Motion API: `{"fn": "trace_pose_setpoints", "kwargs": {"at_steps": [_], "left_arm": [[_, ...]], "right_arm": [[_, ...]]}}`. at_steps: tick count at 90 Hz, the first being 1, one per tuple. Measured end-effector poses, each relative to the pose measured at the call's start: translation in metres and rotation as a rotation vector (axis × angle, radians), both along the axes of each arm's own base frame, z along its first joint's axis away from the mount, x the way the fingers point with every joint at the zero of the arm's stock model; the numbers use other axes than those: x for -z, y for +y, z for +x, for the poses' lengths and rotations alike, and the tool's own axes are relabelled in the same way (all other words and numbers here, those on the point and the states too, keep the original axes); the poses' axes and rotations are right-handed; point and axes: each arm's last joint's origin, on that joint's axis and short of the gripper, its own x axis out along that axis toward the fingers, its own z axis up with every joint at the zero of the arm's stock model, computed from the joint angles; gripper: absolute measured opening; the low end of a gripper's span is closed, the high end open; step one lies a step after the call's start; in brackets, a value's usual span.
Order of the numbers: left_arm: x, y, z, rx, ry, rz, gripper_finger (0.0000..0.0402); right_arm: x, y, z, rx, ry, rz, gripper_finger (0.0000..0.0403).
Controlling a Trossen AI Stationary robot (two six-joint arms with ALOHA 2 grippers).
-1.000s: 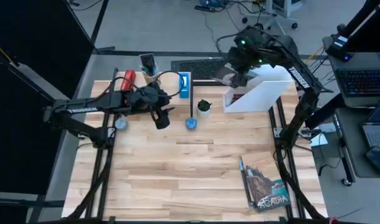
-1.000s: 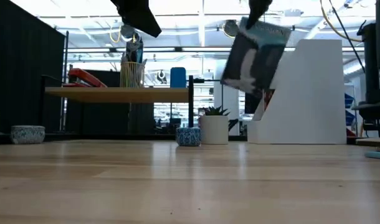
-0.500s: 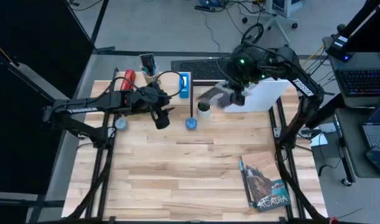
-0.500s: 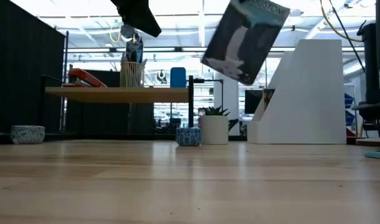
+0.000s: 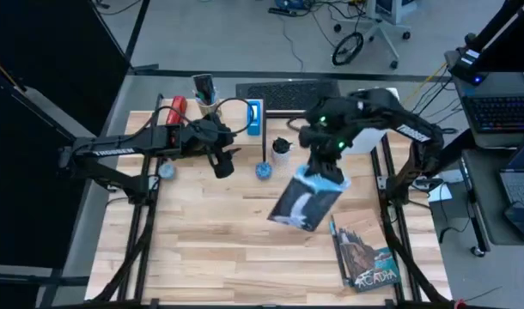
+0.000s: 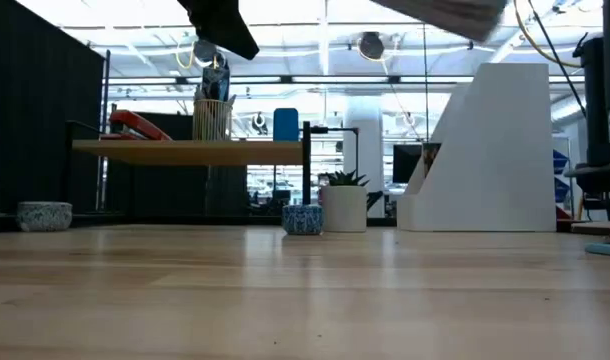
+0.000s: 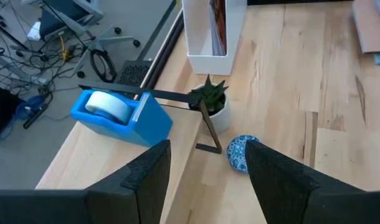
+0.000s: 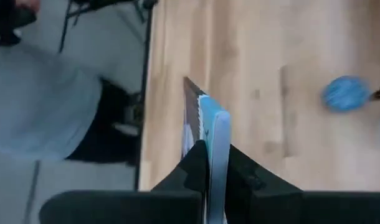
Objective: Stock shelves
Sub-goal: Remove the blue/brown book from the white book shelf
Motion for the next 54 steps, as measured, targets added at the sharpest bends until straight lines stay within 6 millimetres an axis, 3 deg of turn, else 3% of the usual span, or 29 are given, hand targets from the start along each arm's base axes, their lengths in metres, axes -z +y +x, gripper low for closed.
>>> {"fn": "trace_pose_setpoints", "kwargs": {"at_steps": [20, 38, 54], "left_arm": [[0.000, 0.000, 0.000, 0.000, 0.001, 0.000, 0.0194], [0.000, 0.000, 0.000, -0.001, 0.002, -0.001, 0.0194], [0.000, 0.000, 0.000, 0.007, 0.007, 0.008, 0.0194]], "right_arm": [[0.053, 0.021, 0.007, -0.128, 0.213, 0.095, 0.0008], [0.110, 0.031, -0.020, -0.182, 0.434, 0.176, 0.0008], [0.153, 0.031, -0.050, -0.187, 0.519, 0.202, 0.0008]]}}
